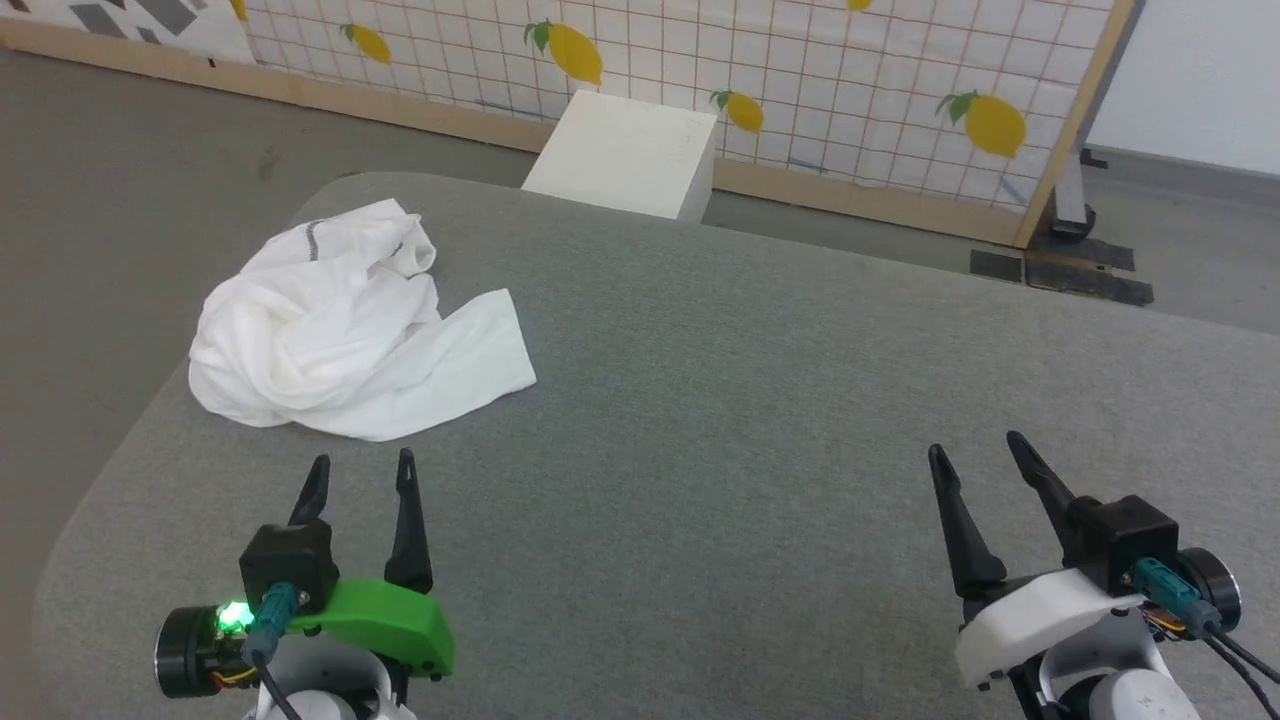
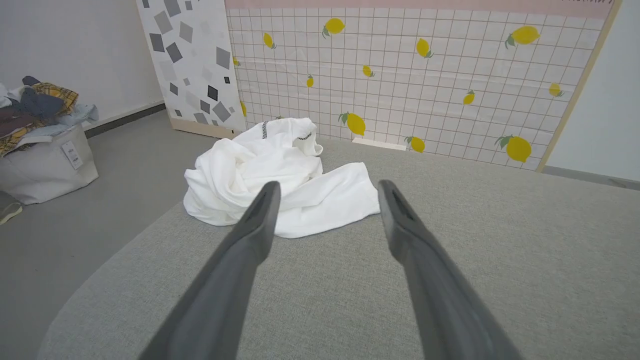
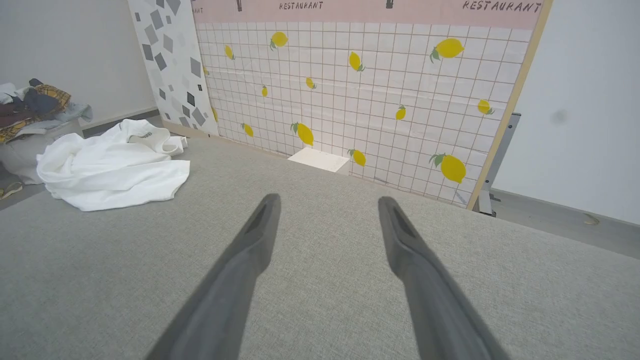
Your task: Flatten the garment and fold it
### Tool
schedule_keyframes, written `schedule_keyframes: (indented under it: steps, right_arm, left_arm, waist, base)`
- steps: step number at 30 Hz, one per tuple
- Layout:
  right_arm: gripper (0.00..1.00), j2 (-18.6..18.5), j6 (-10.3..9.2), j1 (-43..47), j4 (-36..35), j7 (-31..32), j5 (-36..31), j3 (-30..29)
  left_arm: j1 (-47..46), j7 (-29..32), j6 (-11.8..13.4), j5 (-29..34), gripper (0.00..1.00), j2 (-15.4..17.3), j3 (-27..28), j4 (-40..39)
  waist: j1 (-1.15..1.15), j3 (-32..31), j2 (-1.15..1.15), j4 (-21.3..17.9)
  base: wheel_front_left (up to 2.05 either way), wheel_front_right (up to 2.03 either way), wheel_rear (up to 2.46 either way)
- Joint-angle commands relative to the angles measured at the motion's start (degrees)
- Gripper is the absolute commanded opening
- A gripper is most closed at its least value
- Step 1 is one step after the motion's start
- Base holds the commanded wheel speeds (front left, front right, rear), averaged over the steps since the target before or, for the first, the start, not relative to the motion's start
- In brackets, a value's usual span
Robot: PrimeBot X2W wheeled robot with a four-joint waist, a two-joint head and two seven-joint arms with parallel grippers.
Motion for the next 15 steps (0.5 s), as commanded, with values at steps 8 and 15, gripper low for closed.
schedule_keyframes:
  steps: [8,15]
  right_arm:
    - [1.0,0.0,-0.04,-0.3,0.6,-1.1,0.7,-0.1]
    - [1.0,0.0,-0.05,-0.3,1.0,-1.7,1.0,0.0]
  left_arm:
    - [0.7,-1.7,1.1,-0.7,1.0,0.2,0.1,0.2]
    - [0.8,-2.5,1.5,-0.9,1.0,0.1,-0.1,0.7]
  waist:
    - [0.0,0.2,0.0,2.9]
    - [0.0,0.1,0.0,4.6]
  base:
    - [0.0,0.0,0.0]
    - [0.0,0.0,0.0]
